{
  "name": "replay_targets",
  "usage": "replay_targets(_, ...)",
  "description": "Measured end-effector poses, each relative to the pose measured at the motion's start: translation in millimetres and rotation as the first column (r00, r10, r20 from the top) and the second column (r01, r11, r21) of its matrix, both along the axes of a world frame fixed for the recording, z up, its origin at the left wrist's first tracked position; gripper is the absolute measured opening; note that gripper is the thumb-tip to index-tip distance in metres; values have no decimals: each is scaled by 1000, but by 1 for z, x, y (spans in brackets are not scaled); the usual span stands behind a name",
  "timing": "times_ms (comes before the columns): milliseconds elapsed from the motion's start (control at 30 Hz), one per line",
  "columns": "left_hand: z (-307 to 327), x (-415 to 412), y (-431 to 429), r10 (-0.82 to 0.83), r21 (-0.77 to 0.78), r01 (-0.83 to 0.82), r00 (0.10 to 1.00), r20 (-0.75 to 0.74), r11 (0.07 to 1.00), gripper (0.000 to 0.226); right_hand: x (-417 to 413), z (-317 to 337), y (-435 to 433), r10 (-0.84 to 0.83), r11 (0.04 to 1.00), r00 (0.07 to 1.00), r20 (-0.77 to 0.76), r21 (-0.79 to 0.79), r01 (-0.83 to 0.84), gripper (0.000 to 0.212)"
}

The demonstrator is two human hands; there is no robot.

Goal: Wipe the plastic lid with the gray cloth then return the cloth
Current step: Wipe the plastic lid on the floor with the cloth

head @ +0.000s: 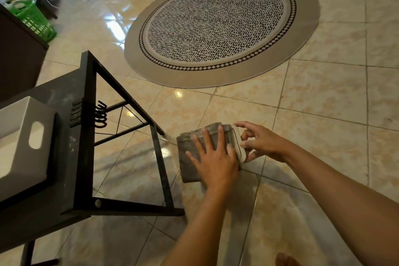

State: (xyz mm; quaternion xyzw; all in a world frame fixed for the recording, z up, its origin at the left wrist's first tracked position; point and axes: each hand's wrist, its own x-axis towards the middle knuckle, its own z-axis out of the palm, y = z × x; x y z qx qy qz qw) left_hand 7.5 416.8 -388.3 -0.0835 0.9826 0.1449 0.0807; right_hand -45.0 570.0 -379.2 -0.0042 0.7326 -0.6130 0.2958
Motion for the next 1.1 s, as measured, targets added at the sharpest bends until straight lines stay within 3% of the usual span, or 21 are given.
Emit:
replay_targets(167,2,-12,20,-79,-36,79,997,11,996,56,1,-1,1,-25,1000,1000,10,-8,25,64)
replay_targets(367,0,-6,-14,33,-1,-33,999,22,999,56,0,1,-4,-24,1000,1000,3,-3,24,62)
replay_targets(567,4,-7,16,-89,-42,89,996,20,995,55,-1,-1,-3,-20,1000,1000,1,8,20,64)
replay_targets(733,5,-13,-22,66,-26,-65,996,52,998,56,0,1,-7,-33,999,999,-14,17,33,64)
replay_targets(967,3,-8,6,-56,-18,57,998,16,998,57,1,2,-7,-28,999,999,-19,31,28,62)
replay_targets(1100,4,-13,-21,67,16,-68,997,35,998,56,2,4,-8,-47,998,999,-18,38,48,64)
